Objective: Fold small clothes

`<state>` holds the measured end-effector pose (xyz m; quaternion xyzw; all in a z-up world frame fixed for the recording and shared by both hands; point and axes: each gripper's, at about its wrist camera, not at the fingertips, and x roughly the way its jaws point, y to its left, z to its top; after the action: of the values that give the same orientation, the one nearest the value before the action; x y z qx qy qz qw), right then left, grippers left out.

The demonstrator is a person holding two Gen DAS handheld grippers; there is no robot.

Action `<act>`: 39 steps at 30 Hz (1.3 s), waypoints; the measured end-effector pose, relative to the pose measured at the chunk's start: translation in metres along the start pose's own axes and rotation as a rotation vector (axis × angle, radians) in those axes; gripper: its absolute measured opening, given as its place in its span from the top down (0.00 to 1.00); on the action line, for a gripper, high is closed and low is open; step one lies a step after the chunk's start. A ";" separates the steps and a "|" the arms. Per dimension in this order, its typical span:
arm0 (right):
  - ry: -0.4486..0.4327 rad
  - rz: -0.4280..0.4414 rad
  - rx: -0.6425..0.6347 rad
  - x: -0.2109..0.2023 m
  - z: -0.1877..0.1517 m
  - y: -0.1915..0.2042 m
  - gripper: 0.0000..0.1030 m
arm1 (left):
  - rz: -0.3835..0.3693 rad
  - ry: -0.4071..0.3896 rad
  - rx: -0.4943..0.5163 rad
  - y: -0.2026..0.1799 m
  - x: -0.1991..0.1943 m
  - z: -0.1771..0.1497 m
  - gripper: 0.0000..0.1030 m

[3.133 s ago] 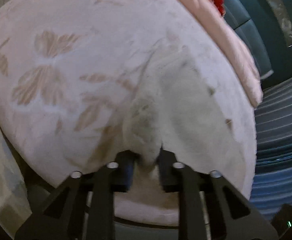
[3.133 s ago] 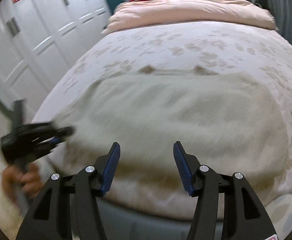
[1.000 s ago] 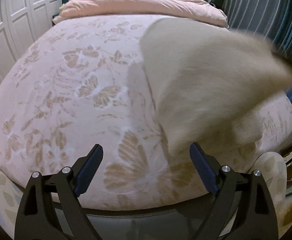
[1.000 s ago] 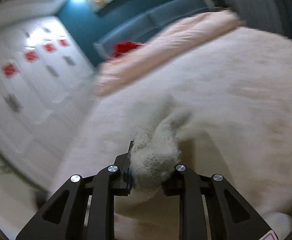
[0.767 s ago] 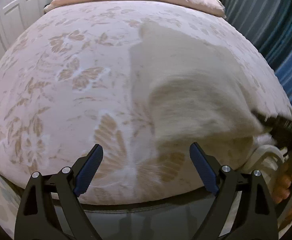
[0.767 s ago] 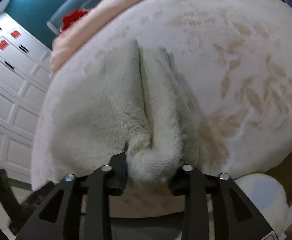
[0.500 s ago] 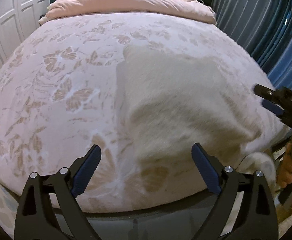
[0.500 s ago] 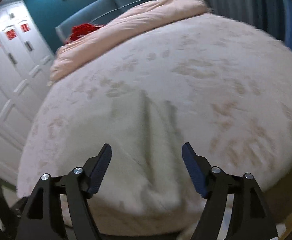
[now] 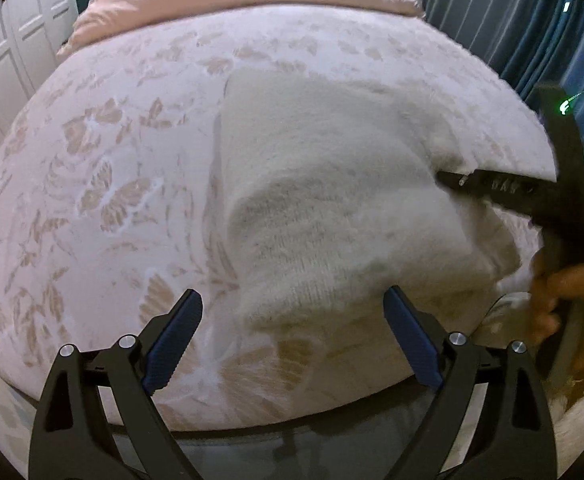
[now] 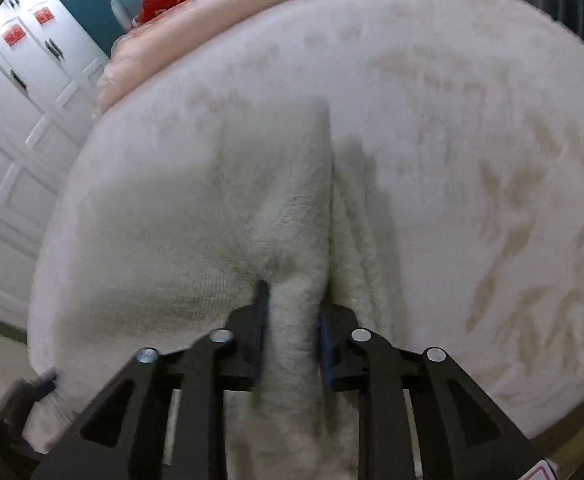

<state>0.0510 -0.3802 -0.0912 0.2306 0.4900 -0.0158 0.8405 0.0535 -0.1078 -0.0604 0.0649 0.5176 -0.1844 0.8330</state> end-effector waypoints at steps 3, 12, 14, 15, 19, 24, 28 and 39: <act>-0.117 -0.010 0.025 -0.045 -0.001 0.012 0.70 | 0.034 0.012 0.021 -0.001 0.000 -0.001 0.13; -0.010 -0.036 -0.167 -0.020 -0.032 0.059 0.80 | 0.045 0.030 0.010 -0.001 -0.001 -0.003 0.13; 0.003 -0.038 -0.152 -0.009 -0.040 0.054 0.80 | 0.053 0.029 0.010 0.001 -0.003 -0.004 0.13; -0.002 -0.039 -0.146 -0.018 -0.036 0.059 0.78 | 0.053 0.029 0.011 0.002 -0.004 -0.004 0.13; -0.075 0.108 -0.143 -0.061 -0.016 0.094 0.78 | 0.050 0.043 -0.019 0.015 -0.005 -0.007 0.13; 0.009 0.172 -0.227 -0.017 0.001 0.151 0.78 | 0.053 0.056 -0.081 0.039 -0.011 -0.012 0.13; 0.098 0.104 -0.284 0.054 -0.014 0.159 0.81 | 0.066 0.062 -0.124 0.059 -0.016 -0.016 0.13; 0.067 0.137 -0.139 0.014 -0.020 0.118 0.80 | 0.034 0.059 -0.129 0.066 -0.018 -0.012 0.12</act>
<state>0.0717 -0.2640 -0.0671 0.2048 0.5009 0.0834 0.8368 0.0612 -0.0395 -0.0552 0.0250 0.5517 -0.1346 0.8227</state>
